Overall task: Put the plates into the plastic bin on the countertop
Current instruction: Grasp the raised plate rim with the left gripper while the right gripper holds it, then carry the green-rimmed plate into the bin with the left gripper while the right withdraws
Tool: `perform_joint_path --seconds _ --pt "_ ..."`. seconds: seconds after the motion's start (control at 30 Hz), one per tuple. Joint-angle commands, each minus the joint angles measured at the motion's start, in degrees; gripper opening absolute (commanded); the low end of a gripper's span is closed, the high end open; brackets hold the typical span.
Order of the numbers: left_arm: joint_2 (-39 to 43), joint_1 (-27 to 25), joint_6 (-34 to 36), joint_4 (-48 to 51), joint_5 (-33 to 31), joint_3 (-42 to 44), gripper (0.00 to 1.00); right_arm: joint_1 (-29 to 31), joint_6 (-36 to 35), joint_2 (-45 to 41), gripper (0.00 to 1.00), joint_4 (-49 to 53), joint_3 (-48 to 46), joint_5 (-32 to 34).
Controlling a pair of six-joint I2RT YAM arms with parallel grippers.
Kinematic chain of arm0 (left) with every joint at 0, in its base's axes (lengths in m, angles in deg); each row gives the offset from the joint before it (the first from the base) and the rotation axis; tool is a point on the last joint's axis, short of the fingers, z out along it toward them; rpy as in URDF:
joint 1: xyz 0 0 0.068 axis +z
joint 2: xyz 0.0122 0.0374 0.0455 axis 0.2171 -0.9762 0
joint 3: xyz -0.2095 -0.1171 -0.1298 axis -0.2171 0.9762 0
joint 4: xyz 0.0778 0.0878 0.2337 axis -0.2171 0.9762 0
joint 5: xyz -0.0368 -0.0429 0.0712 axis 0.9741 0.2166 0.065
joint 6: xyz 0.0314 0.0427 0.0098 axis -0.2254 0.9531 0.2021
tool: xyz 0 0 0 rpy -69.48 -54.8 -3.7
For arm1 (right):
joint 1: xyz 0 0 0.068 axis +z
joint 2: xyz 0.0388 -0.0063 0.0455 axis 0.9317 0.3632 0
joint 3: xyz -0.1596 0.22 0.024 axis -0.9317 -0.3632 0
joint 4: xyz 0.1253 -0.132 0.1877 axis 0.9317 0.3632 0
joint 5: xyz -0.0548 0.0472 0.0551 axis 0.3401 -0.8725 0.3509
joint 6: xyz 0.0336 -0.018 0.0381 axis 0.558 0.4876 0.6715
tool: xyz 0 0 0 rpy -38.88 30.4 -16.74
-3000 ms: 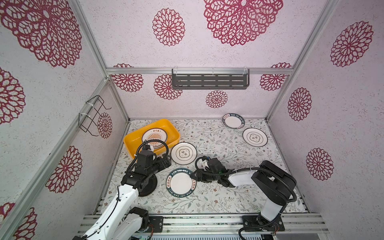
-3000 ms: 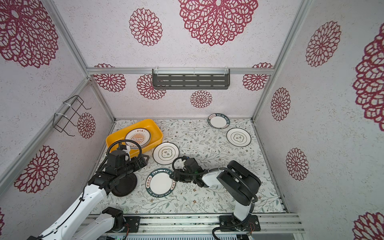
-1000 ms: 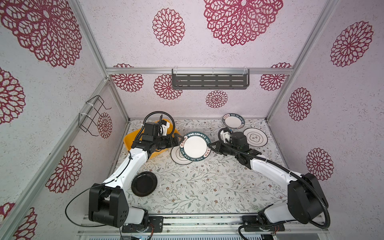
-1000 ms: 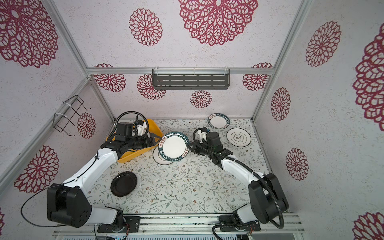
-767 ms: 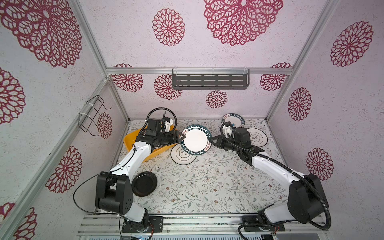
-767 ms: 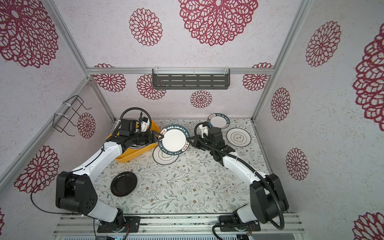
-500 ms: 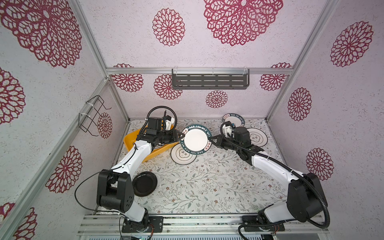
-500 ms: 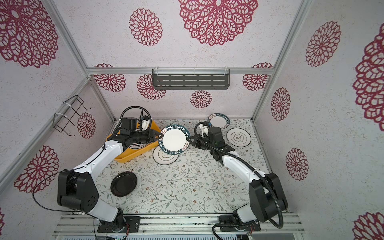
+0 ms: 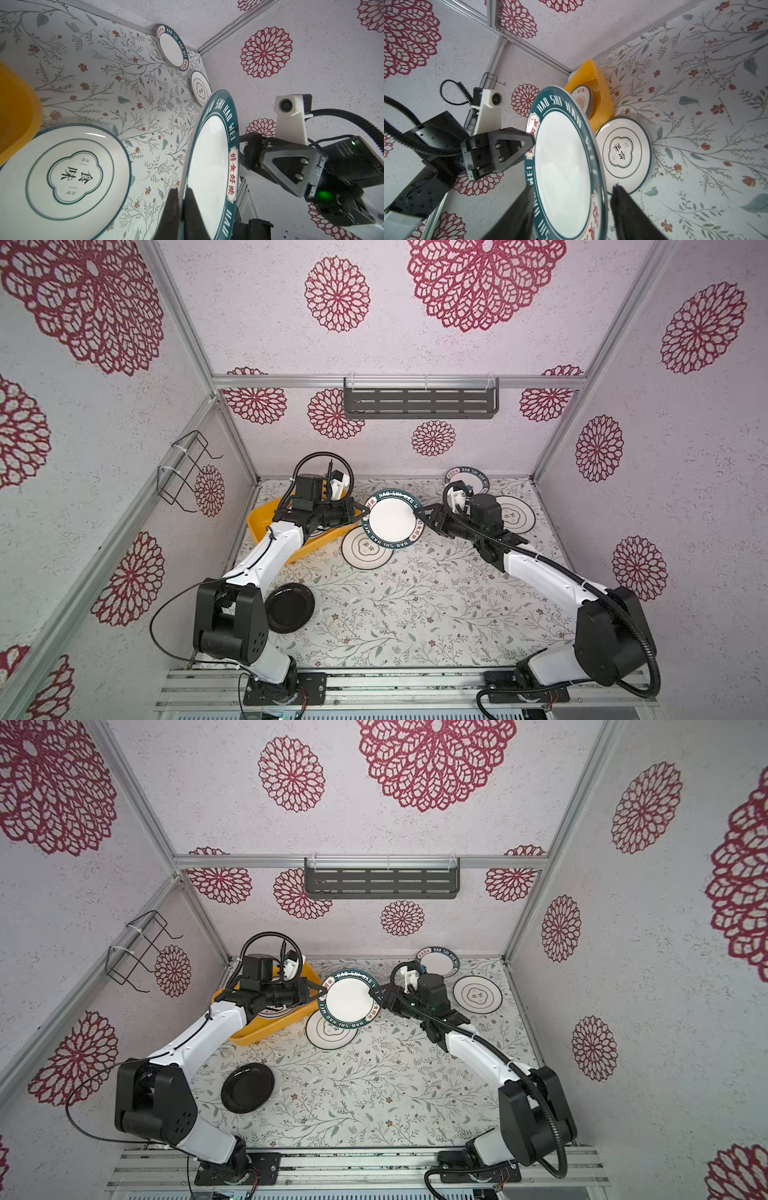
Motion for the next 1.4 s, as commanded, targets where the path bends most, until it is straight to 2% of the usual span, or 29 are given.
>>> perform_joint_path --seconds 0.0,0.23,0.6,0.77,1.0,1.37 --pt "2.34 0.19 -1.40 -3.45 -0.19 0.83 0.00 -0.21 1.80 -3.61 0.98 -5.02 -0.92 1.35" --pt "3.79 0.19 -2.10 -3.24 -1.62 1.41 0.00 -0.21 1.37 -6.37 0.99 -4.74 -2.64 2.71" --pt "4.81 2.44 -6.66 -4.51 -6.37 3.49 0.00 -0.19 0.40 -12.26 0.99 -1.03 -7.62 10.10" --pt "6.68 6.43 -8.53 -4.96 -9.31 4.03 0.00 0.12 0.32 -15.06 0.99 -1.30 -9.92 12.68" --pt "6.94 12.31 -9.40 -4.56 -10.13 3.93 0.00 0.08 -0.02 -16.96 0.99 0.00 -11.50 14.77" --pt "6.34 20.46 -10.29 -5.55 -13.36 4.42 0.01 0.10 -1.48 -13.43 0.99 2.07 -8.48 15.69"
